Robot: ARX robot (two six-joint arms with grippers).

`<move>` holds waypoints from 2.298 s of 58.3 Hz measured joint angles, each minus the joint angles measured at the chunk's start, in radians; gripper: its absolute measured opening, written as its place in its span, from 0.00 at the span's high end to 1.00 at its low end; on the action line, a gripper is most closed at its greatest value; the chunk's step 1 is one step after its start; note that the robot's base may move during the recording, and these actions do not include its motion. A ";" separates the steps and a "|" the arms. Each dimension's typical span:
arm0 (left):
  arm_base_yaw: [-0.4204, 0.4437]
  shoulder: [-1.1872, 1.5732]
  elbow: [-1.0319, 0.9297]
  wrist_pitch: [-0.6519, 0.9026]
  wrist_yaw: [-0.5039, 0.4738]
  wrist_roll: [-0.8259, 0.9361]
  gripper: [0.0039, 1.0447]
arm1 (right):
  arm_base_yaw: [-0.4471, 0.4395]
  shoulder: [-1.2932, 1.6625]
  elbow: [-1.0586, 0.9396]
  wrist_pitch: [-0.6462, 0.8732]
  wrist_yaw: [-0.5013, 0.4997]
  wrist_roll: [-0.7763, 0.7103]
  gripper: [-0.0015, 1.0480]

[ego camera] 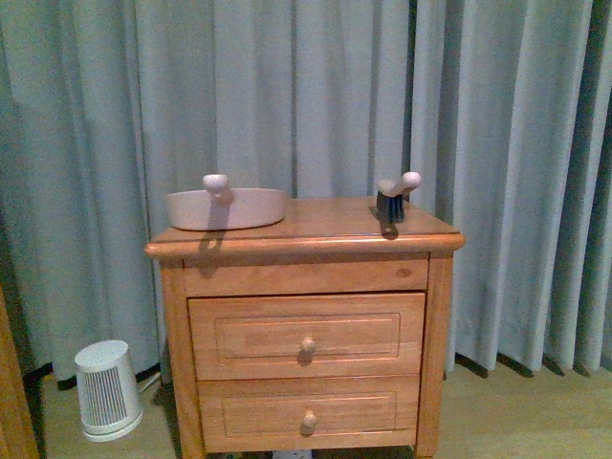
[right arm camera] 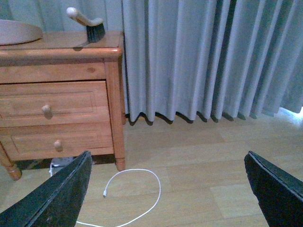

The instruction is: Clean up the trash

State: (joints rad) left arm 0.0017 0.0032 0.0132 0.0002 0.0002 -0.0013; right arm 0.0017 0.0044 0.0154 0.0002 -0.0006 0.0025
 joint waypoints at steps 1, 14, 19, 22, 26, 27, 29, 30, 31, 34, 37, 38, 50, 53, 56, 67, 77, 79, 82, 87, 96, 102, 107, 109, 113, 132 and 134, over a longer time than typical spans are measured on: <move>0.000 0.000 0.000 0.000 0.000 0.000 0.07 | 0.000 0.000 0.000 0.000 0.000 0.000 0.07; 0.000 0.000 0.000 0.000 0.000 0.000 0.07 | 0.000 0.000 0.000 0.000 0.000 0.000 0.07; 0.000 0.000 0.000 0.000 0.000 0.000 0.07 | 0.000 0.000 0.000 0.000 0.000 0.000 0.07; 0.000 0.000 0.000 0.000 0.000 0.000 0.07 | 0.000 0.000 0.000 0.000 0.000 0.000 0.07; 0.000 0.000 0.000 0.000 0.000 0.000 0.07 | 0.000 0.000 0.000 0.000 0.000 0.000 0.07; 0.000 0.000 0.000 0.000 0.000 0.000 0.07 | 0.000 0.000 0.000 0.000 0.000 0.000 0.07; 0.000 0.000 0.000 0.000 0.000 0.000 0.07 | 0.000 0.000 0.000 0.000 0.000 0.000 0.07; 0.000 0.000 0.000 0.000 0.000 0.000 0.07 | 0.000 0.000 0.000 0.000 0.000 0.000 0.07; 0.000 0.000 0.000 0.000 0.000 0.000 0.07 | 0.000 0.000 0.000 0.000 0.000 0.000 0.07; 0.000 0.000 0.000 0.000 0.000 0.000 0.07 | 0.000 0.000 0.000 0.000 0.000 0.000 0.07; 0.000 0.000 0.000 0.000 0.000 0.000 0.07 | 0.000 0.000 0.000 0.000 0.000 0.000 0.07; 0.000 0.000 0.000 0.000 0.000 0.000 0.07 | 0.000 0.000 0.000 0.000 0.000 0.000 0.07; 0.000 0.000 0.000 0.000 0.000 0.000 0.07 | 0.000 0.000 0.000 0.000 0.000 0.000 0.07; 0.000 0.000 0.000 0.000 0.000 0.000 0.07 | 0.000 0.000 0.000 0.000 0.000 0.000 0.07; 0.000 0.000 0.000 0.000 0.000 0.000 0.07 | 0.000 0.000 0.000 0.000 0.000 0.000 0.07; 0.000 0.000 0.000 0.000 0.000 0.000 0.07 | 0.000 0.000 0.000 0.000 0.000 0.000 0.07; 0.000 0.000 0.000 0.000 0.000 0.000 0.07 | 0.000 0.000 0.000 0.000 0.000 0.000 0.07; 0.000 0.000 0.000 0.000 -0.001 0.000 0.07 | 0.000 0.000 0.000 0.000 0.000 0.000 0.07; 0.000 0.000 0.000 0.000 0.001 0.000 0.07 | 0.000 0.000 0.000 0.000 -0.001 0.000 0.07; 0.000 0.000 0.000 0.000 0.000 0.000 0.07 | 0.000 0.000 0.000 -0.001 0.000 0.000 0.07; 0.000 0.000 0.000 0.000 0.000 0.000 0.07 | 0.000 0.000 0.000 -0.001 0.000 0.000 0.07; 0.000 0.000 0.000 0.000 0.000 0.000 0.07 | 0.000 0.000 0.000 -0.001 0.000 0.000 0.07; 0.000 0.000 0.000 0.000 0.000 0.000 0.07 | 0.000 0.000 0.000 -0.001 0.000 0.000 0.07; 0.000 0.000 0.000 0.000 0.000 0.000 0.07 | 0.000 0.000 0.000 -0.001 0.000 0.000 0.07; 0.006 0.007 0.003 -0.011 0.024 -0.014 0.07 | 0.000 0.000 0.000 -0.001 0.000 0.000 0.07; -0.053 0.883 0.666 -0.121 0.090 -0.026 0.07 | 0.000 0.000 0.000 -0.001 0.000 0.000 0.07; -0.087 0.951 0.749 -0.134 0.066 0.000 0.07 | 0.000 0.000 0.000 -0.001 0.000 0.000 0.07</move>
State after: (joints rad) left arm -0.0853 0.9543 0.7624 -0.1341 0.0666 -0.0017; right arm 0.0017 0.0040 0.0154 -0.0006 -0.0006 0.0025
